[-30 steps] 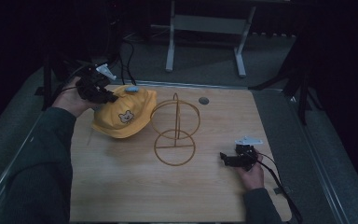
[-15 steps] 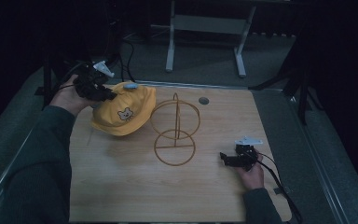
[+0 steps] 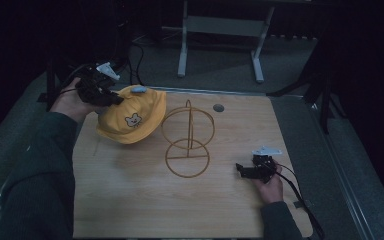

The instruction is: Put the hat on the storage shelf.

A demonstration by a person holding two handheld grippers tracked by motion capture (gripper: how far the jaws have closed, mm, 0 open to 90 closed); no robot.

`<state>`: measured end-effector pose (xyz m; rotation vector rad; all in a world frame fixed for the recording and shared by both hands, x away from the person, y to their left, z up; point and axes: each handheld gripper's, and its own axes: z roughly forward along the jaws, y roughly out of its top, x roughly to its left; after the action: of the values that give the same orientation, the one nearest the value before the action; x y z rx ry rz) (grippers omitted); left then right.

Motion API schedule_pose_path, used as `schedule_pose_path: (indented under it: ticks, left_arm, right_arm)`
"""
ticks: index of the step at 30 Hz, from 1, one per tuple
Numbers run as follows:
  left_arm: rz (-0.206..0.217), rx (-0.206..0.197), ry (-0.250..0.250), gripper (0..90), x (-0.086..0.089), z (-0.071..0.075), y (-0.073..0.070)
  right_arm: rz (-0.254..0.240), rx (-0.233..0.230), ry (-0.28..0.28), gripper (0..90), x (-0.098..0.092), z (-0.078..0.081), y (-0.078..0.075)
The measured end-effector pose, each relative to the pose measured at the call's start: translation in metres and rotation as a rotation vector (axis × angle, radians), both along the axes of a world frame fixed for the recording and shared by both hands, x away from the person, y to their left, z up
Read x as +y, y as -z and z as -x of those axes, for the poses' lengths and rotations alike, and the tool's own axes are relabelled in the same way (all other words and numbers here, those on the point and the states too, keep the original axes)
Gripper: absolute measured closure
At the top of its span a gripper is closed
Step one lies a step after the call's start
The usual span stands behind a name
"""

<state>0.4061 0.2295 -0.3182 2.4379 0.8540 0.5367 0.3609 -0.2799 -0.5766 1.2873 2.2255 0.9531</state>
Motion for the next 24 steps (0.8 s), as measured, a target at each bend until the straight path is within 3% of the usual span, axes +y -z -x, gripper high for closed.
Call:
schedule_pose_path:
  ticks: [24]
  left_arm:
    - [0.021,-0.014,0.002,83.6,0.0064,0.0055,-0.0088]
  right_arm:
    - [0.001,0.001,-0.001,13.6,-0.0001,0.0000,-0.0001]
